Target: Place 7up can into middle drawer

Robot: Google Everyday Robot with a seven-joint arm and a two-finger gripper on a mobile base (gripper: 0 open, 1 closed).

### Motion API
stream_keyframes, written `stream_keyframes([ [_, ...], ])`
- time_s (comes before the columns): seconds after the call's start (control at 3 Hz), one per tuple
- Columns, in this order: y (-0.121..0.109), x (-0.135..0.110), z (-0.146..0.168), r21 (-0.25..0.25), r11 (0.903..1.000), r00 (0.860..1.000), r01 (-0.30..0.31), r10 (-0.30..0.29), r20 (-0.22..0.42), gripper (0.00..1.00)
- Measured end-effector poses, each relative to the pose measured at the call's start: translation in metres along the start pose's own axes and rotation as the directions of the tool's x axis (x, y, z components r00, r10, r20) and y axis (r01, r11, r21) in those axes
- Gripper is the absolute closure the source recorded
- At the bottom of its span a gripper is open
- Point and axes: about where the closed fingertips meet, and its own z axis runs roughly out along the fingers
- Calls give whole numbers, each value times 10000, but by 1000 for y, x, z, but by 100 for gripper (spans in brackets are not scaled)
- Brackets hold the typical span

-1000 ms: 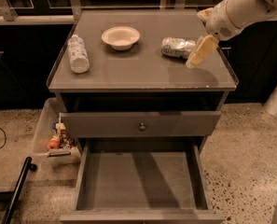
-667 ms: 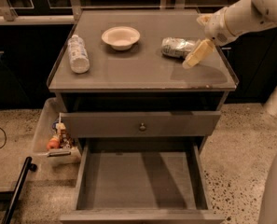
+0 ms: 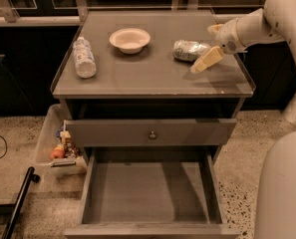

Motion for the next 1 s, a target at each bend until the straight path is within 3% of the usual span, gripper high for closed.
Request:
stream_keyframes([
  [0.67, -4, 4, 21, -667, 9944, 9950, -818, 854, 526, 0],
  [1.0, -4, 4, 21, -671, 9943, 9949, -823, 859, 528, 20],
])
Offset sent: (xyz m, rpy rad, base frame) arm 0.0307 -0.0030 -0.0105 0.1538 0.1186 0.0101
